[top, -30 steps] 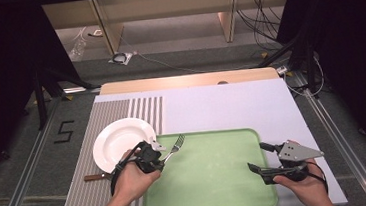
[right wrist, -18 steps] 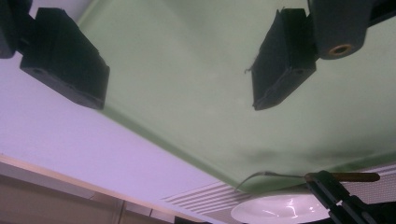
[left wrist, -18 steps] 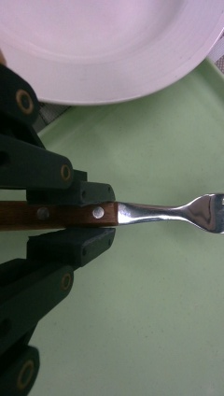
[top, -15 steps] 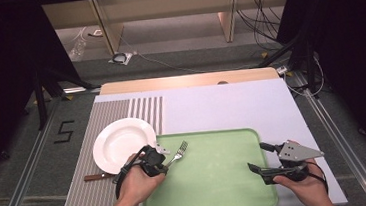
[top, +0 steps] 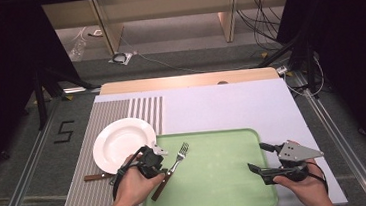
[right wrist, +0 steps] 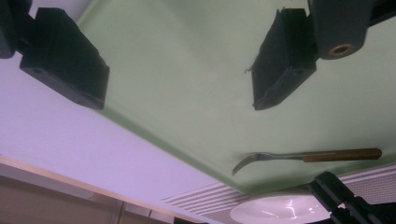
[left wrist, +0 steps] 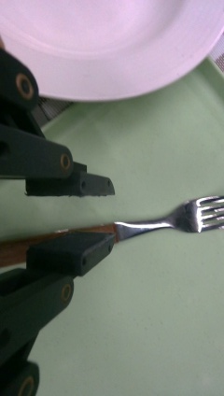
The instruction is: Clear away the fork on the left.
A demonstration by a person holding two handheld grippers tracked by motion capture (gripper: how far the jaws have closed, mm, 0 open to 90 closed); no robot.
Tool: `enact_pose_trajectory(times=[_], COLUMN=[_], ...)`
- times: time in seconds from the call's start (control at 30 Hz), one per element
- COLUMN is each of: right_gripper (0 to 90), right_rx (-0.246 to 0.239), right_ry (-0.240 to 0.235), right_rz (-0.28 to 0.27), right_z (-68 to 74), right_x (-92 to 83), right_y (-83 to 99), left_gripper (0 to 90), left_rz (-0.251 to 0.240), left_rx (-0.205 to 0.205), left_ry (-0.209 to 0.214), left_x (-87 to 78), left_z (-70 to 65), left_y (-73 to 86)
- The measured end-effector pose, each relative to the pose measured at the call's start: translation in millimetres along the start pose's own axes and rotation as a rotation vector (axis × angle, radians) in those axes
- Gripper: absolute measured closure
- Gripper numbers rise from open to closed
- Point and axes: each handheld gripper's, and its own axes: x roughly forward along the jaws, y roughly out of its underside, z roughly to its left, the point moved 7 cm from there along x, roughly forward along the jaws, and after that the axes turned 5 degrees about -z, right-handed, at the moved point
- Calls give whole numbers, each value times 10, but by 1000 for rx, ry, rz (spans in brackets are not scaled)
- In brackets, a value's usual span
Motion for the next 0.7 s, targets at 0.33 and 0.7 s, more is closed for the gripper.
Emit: enact_pose_trajectory(times=[0.33,0.7], right_gripper=[200,200], right_rx=[-2,0], right_ry=[2,4], right_rz=[1,12], right_z=[0,4], right_x=[4,2], right_y=[2,7], left_gripper=[895,895], left_rz=[65,74], left_rx=[65,109], left_ry=[2,50], left_x=[22,19], left_z=[-5,-220], left_y=[251,344])
